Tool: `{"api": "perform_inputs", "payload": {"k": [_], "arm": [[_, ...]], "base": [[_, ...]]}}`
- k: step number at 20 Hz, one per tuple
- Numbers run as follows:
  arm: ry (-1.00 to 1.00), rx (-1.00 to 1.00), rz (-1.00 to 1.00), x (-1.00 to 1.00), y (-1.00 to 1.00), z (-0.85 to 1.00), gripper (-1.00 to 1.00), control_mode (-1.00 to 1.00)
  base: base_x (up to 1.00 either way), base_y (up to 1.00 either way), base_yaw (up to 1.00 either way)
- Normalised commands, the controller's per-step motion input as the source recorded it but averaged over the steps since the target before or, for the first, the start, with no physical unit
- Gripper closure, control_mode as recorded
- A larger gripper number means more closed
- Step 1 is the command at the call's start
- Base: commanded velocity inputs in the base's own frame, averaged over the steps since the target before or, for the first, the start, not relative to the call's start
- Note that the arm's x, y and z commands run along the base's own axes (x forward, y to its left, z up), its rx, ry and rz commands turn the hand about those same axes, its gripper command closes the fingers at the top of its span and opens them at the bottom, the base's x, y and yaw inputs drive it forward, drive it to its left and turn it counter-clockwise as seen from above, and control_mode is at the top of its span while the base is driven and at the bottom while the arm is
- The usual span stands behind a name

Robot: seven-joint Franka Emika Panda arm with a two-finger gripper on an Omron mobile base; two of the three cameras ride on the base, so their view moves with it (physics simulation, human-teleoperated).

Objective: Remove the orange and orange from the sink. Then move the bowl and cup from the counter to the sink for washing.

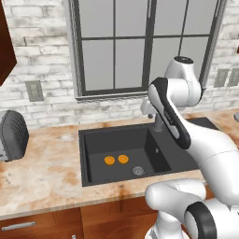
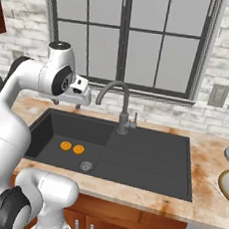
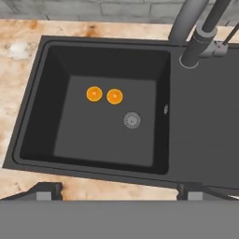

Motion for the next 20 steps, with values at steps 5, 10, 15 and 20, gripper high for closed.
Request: {"api": "perform_inputs", "payload": {"k": [5, 10, 15, 20], "arm": [[0.00, 0.00, 0.00, -0.14, 0.31, -0.05, -1.00, -1.00], [0.00, -0.02, 0.00, -0.02, 0.32, -0.11, -1.00, -1.00], [-0.09, -0.14, -0.04, 0.08, 0.34, -0.17, -1.00, -1.00], [-0.09, -0.06, -0.03, 0.17, 0.25, -0.21, -1.00, -1.00]], "base": [[0.00, 0.00, 0.00], [0.00, 0.00, 0.00], [0.00, 0.00, 0.00], [0.00, 0.00, 0.00]]}}
